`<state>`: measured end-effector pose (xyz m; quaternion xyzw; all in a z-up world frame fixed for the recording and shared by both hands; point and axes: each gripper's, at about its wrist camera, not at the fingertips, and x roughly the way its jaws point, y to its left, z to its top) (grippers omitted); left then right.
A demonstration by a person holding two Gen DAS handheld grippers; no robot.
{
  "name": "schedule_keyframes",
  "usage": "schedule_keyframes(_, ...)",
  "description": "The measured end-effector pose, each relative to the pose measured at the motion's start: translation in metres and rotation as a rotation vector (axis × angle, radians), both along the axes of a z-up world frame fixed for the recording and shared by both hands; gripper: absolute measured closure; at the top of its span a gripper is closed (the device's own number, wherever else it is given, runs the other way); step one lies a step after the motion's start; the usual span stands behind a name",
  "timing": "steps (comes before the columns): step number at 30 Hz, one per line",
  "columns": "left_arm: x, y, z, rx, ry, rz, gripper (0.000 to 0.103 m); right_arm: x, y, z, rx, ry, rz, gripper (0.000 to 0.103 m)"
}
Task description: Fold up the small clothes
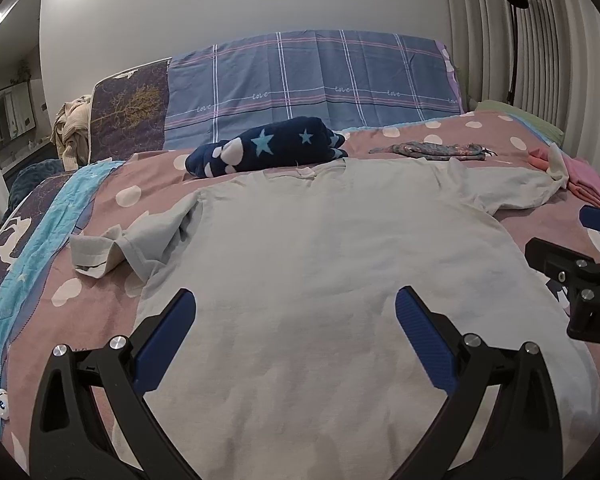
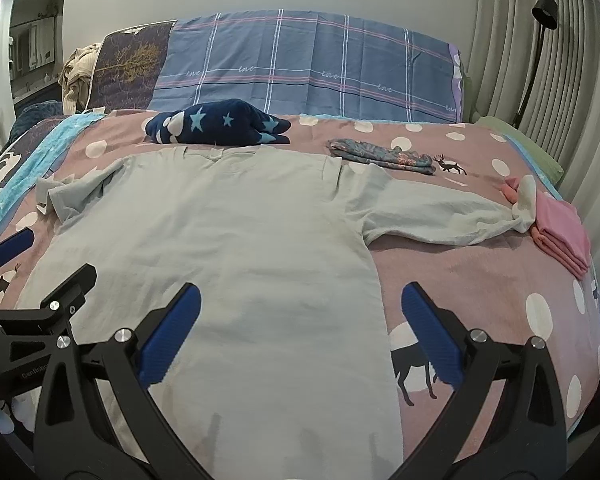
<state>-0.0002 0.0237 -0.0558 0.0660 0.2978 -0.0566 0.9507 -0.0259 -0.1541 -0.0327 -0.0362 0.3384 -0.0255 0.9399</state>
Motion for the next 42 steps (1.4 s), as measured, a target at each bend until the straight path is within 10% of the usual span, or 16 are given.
schedule_keyframes(17,0.005,0.031,-0.001,0.007,-0.006,0.036,0.003,0.005,0.021,0.000,-0.037,-0.008,0.023,0.002)
schedule_keyframes(34,0.041,0.109,-0.002,-0.069,0.069,0.143,0.033,0.025,0.031,-0.001,-0.072,-0.040,0.040,0.008)
schedule_keyframes(42,0.088,0.165,0.015,0.039,0.023,0.269,0.035,0.039,0.032,-0.005,-0.079,-0.015,0.033,0.009)
